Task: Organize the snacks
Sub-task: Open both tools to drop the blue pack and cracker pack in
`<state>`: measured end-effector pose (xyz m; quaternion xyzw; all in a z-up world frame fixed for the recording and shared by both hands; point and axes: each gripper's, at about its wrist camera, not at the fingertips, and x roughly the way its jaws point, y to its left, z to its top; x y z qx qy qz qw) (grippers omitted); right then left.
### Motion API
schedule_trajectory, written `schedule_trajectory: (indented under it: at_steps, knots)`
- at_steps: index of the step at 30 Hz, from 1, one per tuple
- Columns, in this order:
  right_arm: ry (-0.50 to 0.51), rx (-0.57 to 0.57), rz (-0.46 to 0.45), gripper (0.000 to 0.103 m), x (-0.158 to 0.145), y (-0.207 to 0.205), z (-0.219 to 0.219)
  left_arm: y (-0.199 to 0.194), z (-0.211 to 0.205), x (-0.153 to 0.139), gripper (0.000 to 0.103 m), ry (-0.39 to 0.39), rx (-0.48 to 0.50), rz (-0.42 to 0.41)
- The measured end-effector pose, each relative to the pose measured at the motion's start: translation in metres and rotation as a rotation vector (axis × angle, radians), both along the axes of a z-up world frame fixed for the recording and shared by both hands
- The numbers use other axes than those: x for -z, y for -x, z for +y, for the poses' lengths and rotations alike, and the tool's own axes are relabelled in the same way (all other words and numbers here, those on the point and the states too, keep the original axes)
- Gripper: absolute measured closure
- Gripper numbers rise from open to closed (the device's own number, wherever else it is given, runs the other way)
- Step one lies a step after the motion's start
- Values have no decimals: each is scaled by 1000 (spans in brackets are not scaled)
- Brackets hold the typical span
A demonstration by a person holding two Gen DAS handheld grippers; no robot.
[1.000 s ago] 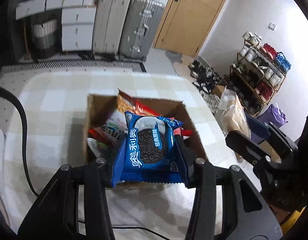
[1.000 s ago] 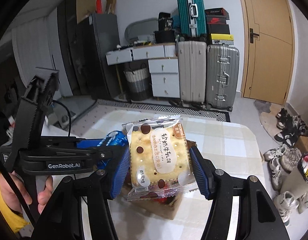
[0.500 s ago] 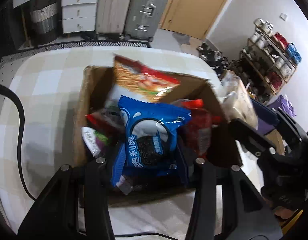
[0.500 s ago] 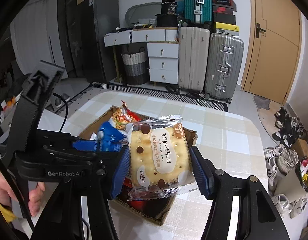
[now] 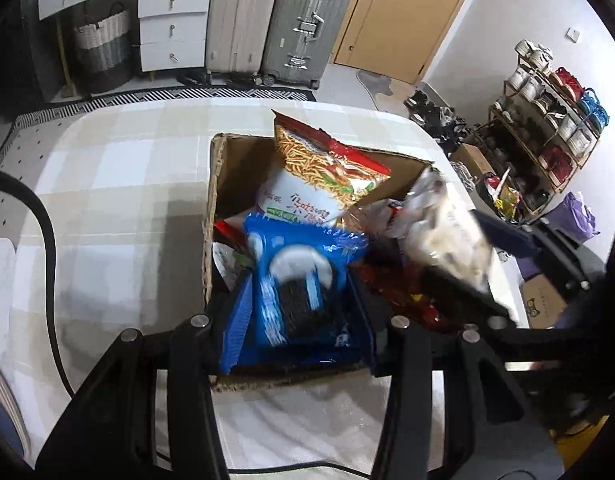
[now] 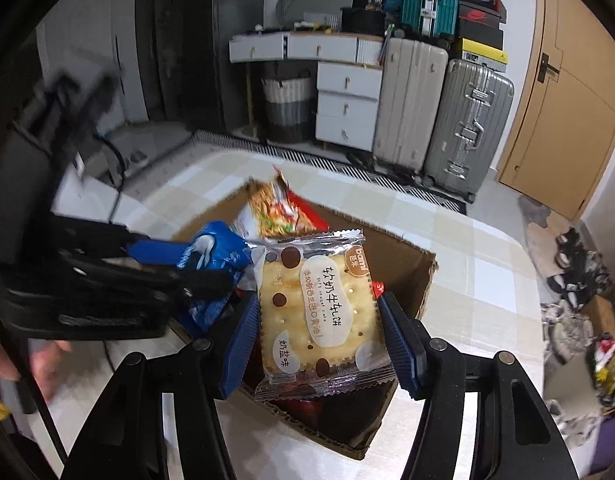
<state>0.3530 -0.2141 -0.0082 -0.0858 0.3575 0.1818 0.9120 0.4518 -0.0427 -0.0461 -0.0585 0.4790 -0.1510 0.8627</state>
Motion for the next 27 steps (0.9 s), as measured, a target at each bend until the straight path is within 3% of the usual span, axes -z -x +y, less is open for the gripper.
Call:
schedule_trajectory:
  at_steps: [5,7,15,16,18,24,27]
  knots:
    - [-14,-15,18,43,6,-1,8,6,8,-11,57,10,4,-26]
    - [-19,-11,16,43,7,-2,9,9,8,-14,46,35,-12,-26]
    - [-12,-19,21,40,10,-2,13,27,9,-34,25,49,-24,-61]
    - [-11,-17,22,29,11,-2,13,29,9,-36,24,49,-26,-68]
    - [-7,1,7,17,11,0,12,31,7,-41,24,41,-32,-75]
    - [22,-6,-18,17,9,6,13,34,12,-47,23,49,-47,-79]
    - [34,13,-85,17,-2,13,9,36,17,-51,23,56,-61,-93]
